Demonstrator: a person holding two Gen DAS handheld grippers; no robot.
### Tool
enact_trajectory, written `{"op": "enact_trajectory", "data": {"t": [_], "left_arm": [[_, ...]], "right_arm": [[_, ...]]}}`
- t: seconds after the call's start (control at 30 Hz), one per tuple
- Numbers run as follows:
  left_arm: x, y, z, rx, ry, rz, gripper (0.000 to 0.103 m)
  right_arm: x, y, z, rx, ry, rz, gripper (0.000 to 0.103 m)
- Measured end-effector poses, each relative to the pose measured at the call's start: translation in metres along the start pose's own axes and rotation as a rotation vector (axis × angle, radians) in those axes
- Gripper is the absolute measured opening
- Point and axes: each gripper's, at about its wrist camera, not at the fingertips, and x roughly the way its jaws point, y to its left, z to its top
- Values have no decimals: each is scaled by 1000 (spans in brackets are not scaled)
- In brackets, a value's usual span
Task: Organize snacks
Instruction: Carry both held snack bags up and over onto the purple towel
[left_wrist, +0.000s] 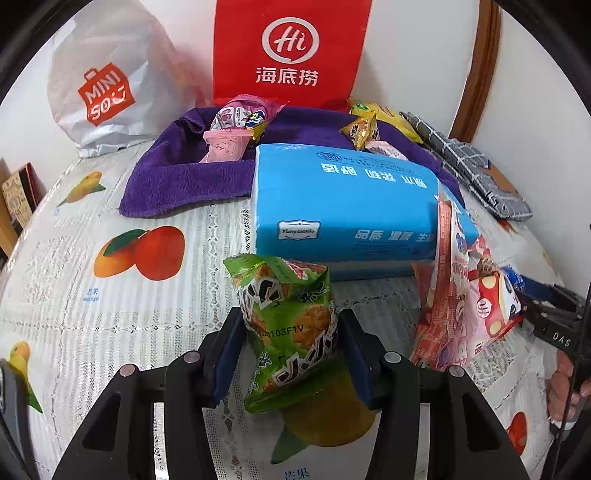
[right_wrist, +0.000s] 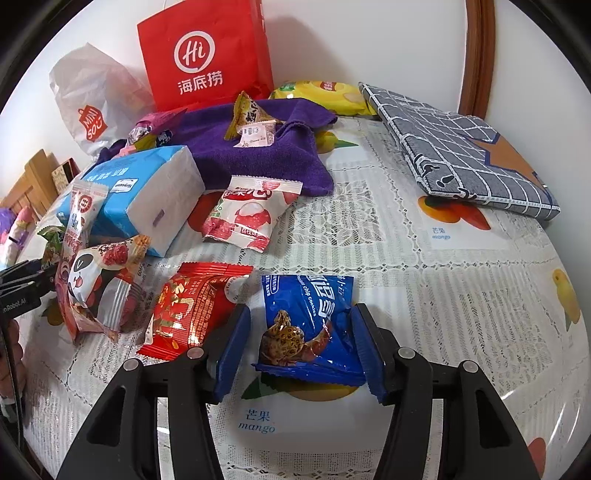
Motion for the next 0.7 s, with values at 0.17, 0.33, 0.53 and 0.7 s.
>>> {"op": "enact_trajectory", "data": {"t": [0.17,0.33,0.53,0.7], "left_arm": [[-3,1,0,-11,34,-31,45],[-8,5,-1,-28,65,-68,44],[-28,12,3,-33,37,-64,44],[-42,19,13,-60,34,-56,44]], "right_arm": [[0,-1,0,5,-2,-3,53],[0,-2,0,10,-7,-23,45],[-9,2,-2,4,-28,-37,42],[-32,5,8,-2,-67,-54,42]]}}
